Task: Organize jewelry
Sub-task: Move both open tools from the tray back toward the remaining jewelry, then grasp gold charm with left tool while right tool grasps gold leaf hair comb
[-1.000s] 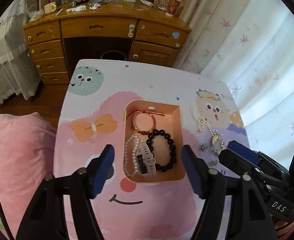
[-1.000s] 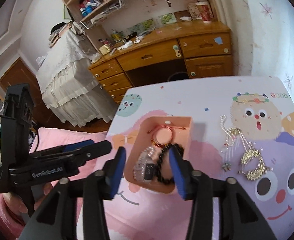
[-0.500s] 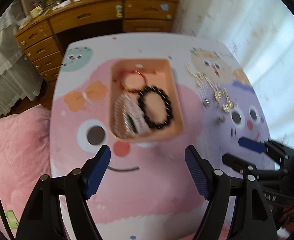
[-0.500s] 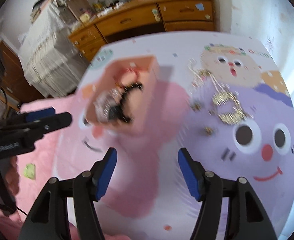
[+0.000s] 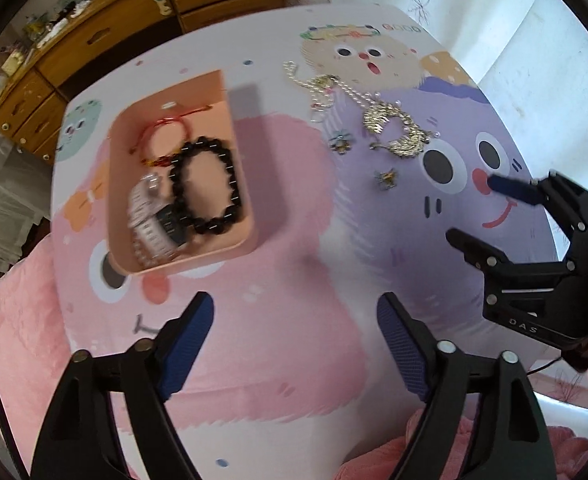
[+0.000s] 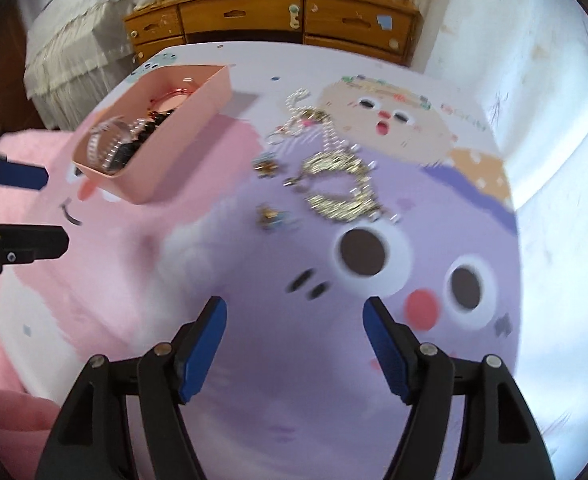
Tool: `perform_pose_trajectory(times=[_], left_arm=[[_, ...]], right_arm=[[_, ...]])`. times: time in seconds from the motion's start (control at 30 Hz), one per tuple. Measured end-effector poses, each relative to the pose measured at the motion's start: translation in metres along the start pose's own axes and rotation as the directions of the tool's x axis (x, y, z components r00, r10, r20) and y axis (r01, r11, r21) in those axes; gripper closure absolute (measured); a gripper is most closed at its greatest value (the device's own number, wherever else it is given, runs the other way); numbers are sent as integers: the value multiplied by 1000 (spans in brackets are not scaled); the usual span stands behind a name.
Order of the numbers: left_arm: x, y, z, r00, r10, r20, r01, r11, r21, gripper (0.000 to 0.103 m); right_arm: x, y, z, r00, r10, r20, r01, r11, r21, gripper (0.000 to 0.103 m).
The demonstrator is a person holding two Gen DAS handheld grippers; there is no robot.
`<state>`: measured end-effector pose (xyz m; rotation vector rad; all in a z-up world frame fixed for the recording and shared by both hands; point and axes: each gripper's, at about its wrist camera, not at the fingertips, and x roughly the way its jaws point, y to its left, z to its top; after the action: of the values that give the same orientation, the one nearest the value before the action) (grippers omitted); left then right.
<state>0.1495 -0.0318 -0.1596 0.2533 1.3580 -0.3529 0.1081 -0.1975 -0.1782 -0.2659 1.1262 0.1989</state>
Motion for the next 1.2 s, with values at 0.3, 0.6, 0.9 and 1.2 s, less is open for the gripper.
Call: perform_pose_trajectory(times=[0.3, 0.6, 0.9, 1.2], left_arm=[[38, -43, 35, 999, -15, 49, 12, 999, 50, 20], [72, -62, 62, 995, -34, 97, 25, 995, 93, 30], [91, -67, 75, 988, -128, 84, 118, 987, 112, 60], [87, -61, 77, 983, -141, 119, 131, 988, 87, 84]], right_arm=[[21, -48, 8, 992, 44, 116, -32, 995, -96, 32], [50, -57, 20, 973, 181, 141, -146, 963, -227, 32], [62, -58, 30, 968, 219, 119, -175, 937, -303, 32], [68, -54, 37, 962, 249, 110, -196, 915, -352, 32]])
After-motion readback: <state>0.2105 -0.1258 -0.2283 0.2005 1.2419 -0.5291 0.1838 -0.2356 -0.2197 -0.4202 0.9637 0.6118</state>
